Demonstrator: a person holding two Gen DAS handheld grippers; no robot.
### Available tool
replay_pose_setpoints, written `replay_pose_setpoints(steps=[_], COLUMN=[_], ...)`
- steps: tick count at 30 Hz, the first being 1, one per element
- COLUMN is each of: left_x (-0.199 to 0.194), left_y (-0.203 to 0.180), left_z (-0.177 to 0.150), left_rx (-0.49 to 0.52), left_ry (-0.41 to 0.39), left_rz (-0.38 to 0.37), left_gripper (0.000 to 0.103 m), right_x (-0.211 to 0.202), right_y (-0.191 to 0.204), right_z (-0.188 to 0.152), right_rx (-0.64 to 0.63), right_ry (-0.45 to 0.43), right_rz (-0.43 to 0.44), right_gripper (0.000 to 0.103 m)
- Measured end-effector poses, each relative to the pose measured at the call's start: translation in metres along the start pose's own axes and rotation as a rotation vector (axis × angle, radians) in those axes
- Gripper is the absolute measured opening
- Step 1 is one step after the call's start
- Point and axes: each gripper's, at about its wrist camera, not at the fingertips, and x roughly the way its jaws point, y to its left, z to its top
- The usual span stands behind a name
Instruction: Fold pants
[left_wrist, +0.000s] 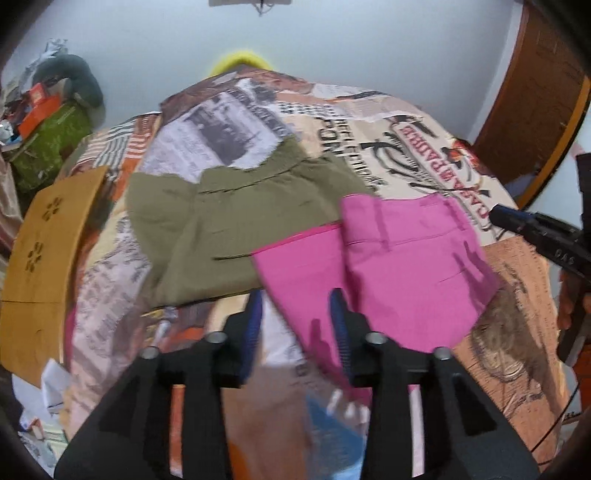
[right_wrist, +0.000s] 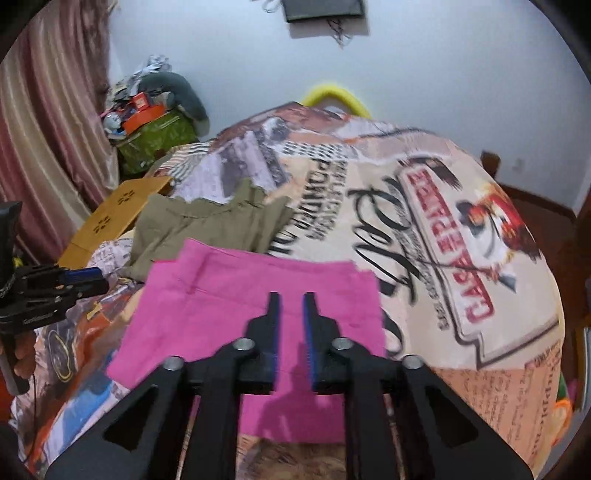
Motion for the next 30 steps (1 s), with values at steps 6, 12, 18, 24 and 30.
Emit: replay_pose_setpoints(steps=[6, 12, 18, 24, 30], left_x=[0.027, 0.071, 0.081, 0.064, 0.031], left_y=[-0.032, -0.046, -0.051, -0.056, -0.055], left_z=[0.009, 0.012, 0.01, 0.01, 0.007], left_rx=[0.013, -0.013, -0.022, 0.003, -0.006], left_ry=[0.032, 0.113, 0.106, 0.042, -0.009], left_rz=[-0.046, -0.079, -0.078, -0.055, -0.054], left_gripper=[0.05, 0.05, 0.033, 0.014, 0.013], right_x=[0.005, 0.031, 0.053, 0.054, 0.018], right_y=[-0.038, -0.064, -0.065, -0.057, -0.038], right_z=[-0.02, -0.035, -0.034, -0.035, -0.026], right_rx=[0.087, 0.154, 0.138, 0.082, -0.008], right_ry=[0.02, 0.098, 0.108, 0.052, -0.089], right_rz=[-0.017, 0.002, 0.028, 0.04, 0.045], right_gripper=[0.047, 0.047, 0.047, 0.018, 0.007])
